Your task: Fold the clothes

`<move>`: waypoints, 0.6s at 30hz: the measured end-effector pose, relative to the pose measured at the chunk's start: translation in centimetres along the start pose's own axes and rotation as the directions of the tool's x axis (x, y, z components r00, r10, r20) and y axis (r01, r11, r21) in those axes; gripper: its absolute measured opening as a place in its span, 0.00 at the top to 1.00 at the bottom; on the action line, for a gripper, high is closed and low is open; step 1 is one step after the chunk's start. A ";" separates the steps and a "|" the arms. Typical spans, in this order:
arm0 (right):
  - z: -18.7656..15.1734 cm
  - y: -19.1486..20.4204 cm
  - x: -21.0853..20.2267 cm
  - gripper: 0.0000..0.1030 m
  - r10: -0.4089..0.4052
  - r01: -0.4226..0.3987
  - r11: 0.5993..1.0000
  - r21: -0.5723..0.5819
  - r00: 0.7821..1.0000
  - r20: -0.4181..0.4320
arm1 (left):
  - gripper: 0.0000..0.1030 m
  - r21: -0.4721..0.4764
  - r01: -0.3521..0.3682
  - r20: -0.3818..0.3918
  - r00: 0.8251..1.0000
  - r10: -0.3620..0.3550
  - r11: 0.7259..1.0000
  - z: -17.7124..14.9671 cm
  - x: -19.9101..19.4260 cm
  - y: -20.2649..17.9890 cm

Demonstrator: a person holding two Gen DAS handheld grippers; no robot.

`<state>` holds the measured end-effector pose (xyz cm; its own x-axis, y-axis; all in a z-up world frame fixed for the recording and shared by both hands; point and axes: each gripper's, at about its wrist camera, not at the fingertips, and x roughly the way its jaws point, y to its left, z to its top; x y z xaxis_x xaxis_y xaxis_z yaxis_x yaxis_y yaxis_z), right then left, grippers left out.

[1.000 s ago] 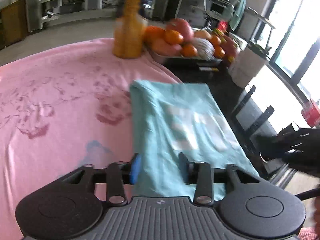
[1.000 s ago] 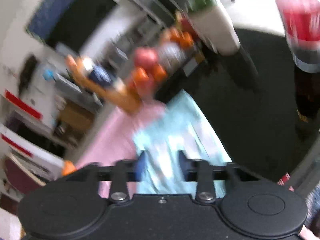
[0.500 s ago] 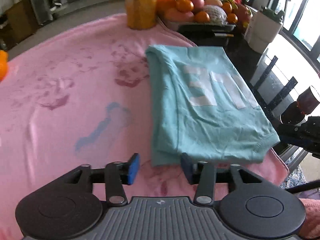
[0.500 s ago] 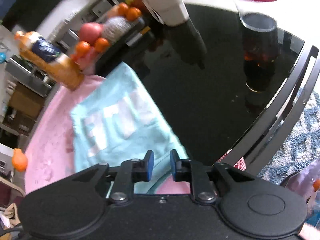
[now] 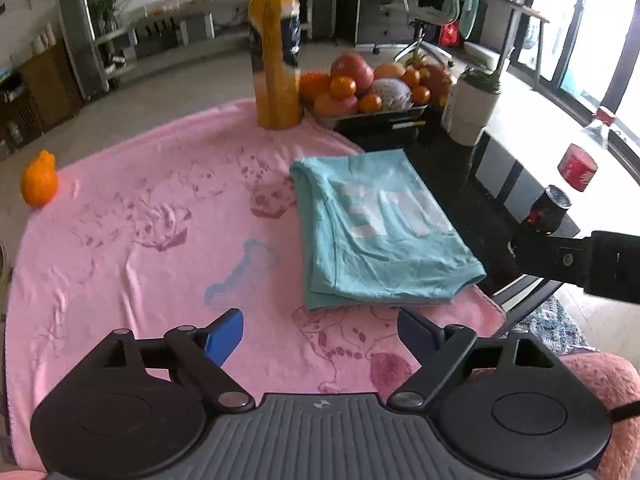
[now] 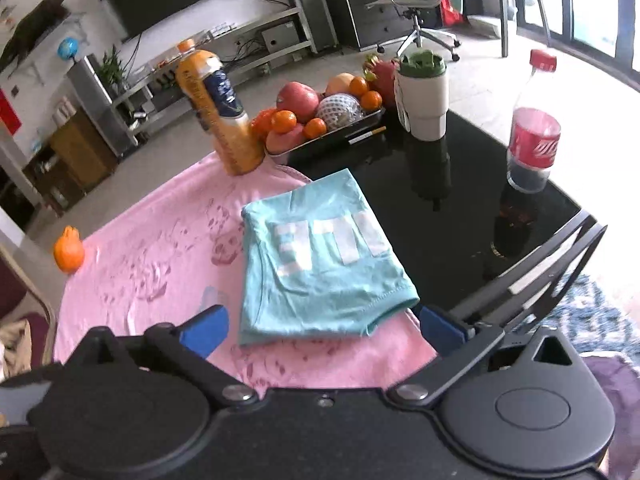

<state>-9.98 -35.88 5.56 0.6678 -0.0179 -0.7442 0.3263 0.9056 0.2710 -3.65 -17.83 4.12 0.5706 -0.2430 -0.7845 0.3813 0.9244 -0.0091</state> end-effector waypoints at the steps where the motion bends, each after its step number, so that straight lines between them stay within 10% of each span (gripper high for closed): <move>1: -0.1 0.3 -0.8 0.00 -0.013 0.014 1.000 -0.020 1.000 0.010 | 0.15 0.001 0.014 0.008 1.000 -0.014 1.000 -0.1 -0.5 0.0; 18: -1.9 2.1 -5.2 0.00 -0.115 0.127 0.973 -0.192 0.991 0.073 | 0.01 0.049 0.030 0.062 0.998 -0.033 0.998 -1.8 -2.9 -1.8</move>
<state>-14.03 -33.12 8.79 0.6730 -0.1524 -0.7237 0.2740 0.9603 0.0526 -7.29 -18.22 5.28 0.6015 -0.2907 -0.7441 0.4330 0.9014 -0.0021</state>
